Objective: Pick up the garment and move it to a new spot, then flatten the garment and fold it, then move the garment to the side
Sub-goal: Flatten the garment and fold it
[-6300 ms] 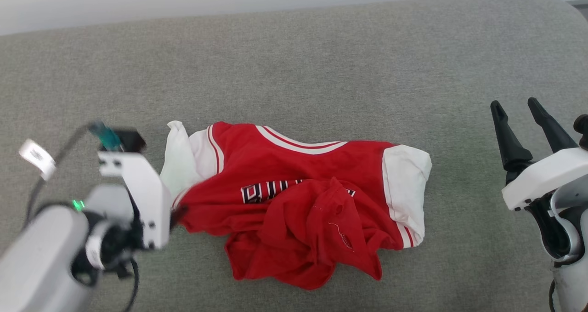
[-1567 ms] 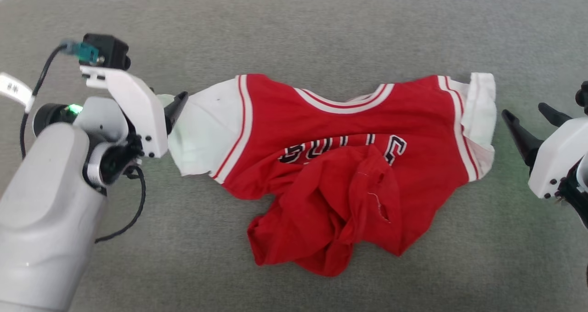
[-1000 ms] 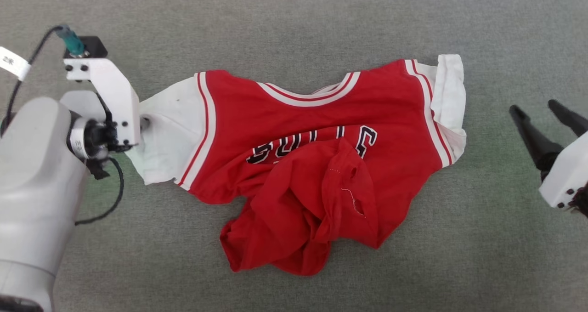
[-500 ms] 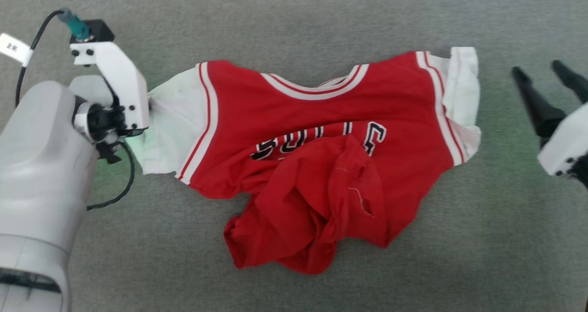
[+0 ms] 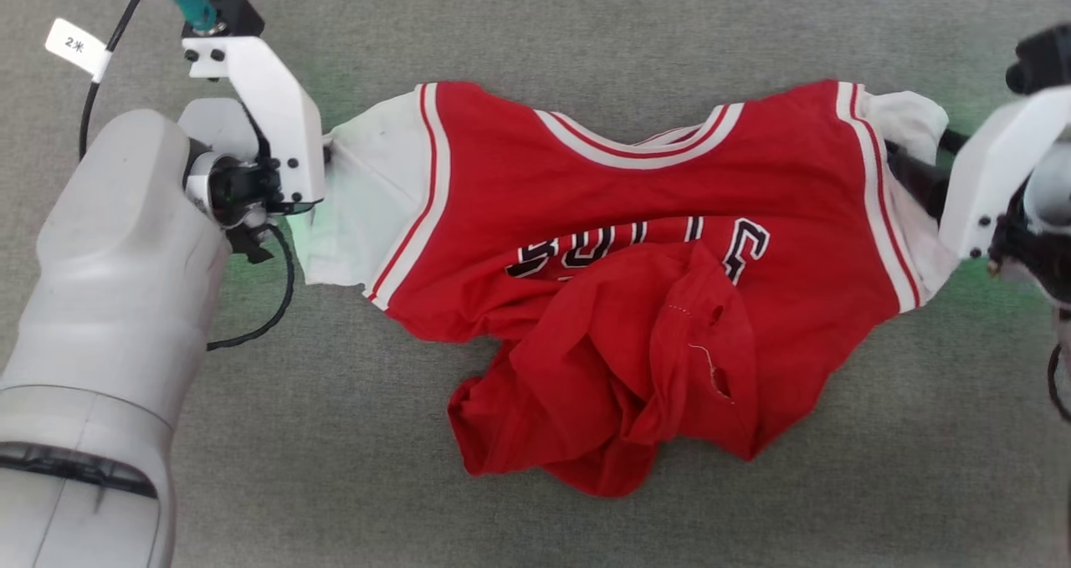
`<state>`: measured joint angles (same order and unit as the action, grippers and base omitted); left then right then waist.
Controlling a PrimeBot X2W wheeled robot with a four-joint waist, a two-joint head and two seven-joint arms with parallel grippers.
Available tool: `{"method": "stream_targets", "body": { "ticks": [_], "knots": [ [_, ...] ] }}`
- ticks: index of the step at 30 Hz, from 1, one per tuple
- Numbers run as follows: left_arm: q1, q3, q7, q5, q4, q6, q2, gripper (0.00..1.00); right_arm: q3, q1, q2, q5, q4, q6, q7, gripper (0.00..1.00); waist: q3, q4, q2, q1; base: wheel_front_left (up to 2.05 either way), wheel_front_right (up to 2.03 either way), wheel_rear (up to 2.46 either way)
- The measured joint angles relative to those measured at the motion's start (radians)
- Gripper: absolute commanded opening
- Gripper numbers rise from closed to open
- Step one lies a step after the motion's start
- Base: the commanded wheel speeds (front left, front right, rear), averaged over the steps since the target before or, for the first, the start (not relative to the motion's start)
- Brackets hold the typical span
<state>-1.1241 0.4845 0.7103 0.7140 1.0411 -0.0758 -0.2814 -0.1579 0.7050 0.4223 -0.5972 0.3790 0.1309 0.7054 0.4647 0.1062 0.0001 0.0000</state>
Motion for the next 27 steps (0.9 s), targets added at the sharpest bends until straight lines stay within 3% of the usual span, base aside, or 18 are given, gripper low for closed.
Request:
{"method": "stream_targets", "body": {
  "ticks": [2,4,5,11,19,27],
  "knots": [
    [-0.007,0.002,-0.009,0.003,0.011,-0.005,0.008,0.0,-0.038,0.033,0.009,-0.002,0.042,0.0,0.037,1.0,0.003,0.008,0.0,0.0,0.0,0.0,0.0],
    [-0.011,0.005,-0.016,0.007,0.021,-0.008,0.016,0.0,-0.071,0.064,0.021,-0.005,0.076,0.0,0.075,0.07,0.003,0.014,0.0,0.0,0.0,0.0,0.0],
    [-0.014,0.005,-0.019,0.008,0.025,-0.008,0.021,0.0,-0.082,0.075,0.026,-0.012,0.088,0.0,0.093,0.0,0.002,0.016,0.0,0.0,0.0,0.0,0.0],
    [-0.025,0.003,-0.036,0.017,0.056,-0.012,0.026,0.0,-0.097,0.106,0.035,-0.068,0.128,0.0,0.112,0.0,-0.023,0.018,-0.0001,0.0,0.0,0.0,0.0],
    [-0.098,-0.004,-0.069,0.022,0.032,-0.019,-0.006,0.0,-0.11,0.141,0.091,-0.129,0.035,0.0,0.088,0.0,-0.094,0.005,-0.0001,0.0,0.0,0.0,0.0],
    [-0.181,-0.006,-0.089,0.015,-0.041,-0.027,-0.05,0.0,-0.062,0.207,0.091,-0.096,-0.037,0.0,0.037,0.0,-0.197,-0.016,-0.0001,0.0,0.0,0.0,0.0]
  ]
}}
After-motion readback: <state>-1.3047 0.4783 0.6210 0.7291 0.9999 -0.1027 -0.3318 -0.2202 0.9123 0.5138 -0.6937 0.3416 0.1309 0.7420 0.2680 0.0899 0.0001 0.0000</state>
